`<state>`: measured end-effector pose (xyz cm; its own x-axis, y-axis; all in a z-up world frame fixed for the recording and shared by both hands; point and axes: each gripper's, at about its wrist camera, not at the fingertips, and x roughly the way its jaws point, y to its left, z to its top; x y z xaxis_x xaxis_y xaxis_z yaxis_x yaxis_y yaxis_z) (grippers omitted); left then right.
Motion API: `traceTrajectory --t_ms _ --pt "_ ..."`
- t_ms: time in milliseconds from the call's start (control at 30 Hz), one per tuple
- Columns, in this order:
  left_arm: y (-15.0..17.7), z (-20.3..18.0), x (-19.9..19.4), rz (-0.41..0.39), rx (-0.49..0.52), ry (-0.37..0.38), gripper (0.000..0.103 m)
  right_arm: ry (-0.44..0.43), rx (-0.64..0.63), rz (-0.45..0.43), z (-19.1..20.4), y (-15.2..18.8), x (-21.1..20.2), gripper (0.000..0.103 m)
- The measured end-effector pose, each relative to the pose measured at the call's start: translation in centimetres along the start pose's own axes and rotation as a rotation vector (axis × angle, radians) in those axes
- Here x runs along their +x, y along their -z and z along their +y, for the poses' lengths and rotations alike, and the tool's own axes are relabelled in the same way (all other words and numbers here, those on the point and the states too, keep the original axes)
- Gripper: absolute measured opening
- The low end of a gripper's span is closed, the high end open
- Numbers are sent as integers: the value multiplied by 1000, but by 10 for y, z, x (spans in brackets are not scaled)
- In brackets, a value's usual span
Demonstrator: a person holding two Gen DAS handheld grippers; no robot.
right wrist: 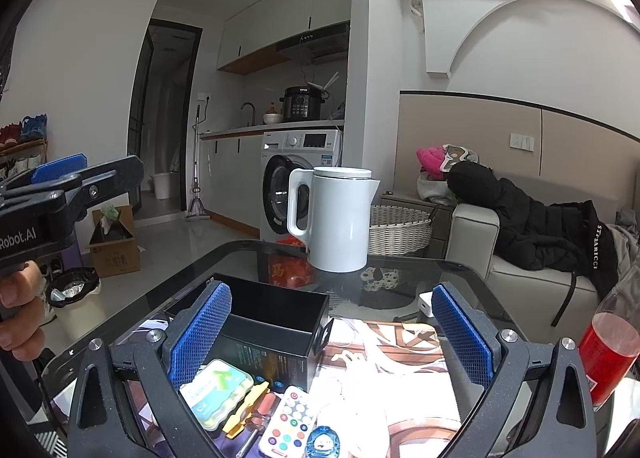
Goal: Organize rigid objects
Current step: 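Grasp the mint-green case with left tool while right tool grasps the white glue bottle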
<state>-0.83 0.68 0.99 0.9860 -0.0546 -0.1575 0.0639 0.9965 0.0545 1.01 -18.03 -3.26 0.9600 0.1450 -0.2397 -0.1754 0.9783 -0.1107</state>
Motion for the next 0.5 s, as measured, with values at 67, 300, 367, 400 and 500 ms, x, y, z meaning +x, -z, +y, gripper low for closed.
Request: traceTrajectory --t_ms 67,300,367,400,500 --pt "2 0 4 22 6 2 103 7 -2 22 -2 -1 4 102" --pt "20 -3 38 244 20 23 103 5 11 151 -16 0 30 102" --pt "28 -5 50 322 29 26 103 9 4 220 -18 5 43 102" --pt "34 -7 57 373 40 33 103 7 9 256 -19 9 50 102" --pt "50 -10 71 485 30 48 103 -5 17 380 -22 25 70 102"
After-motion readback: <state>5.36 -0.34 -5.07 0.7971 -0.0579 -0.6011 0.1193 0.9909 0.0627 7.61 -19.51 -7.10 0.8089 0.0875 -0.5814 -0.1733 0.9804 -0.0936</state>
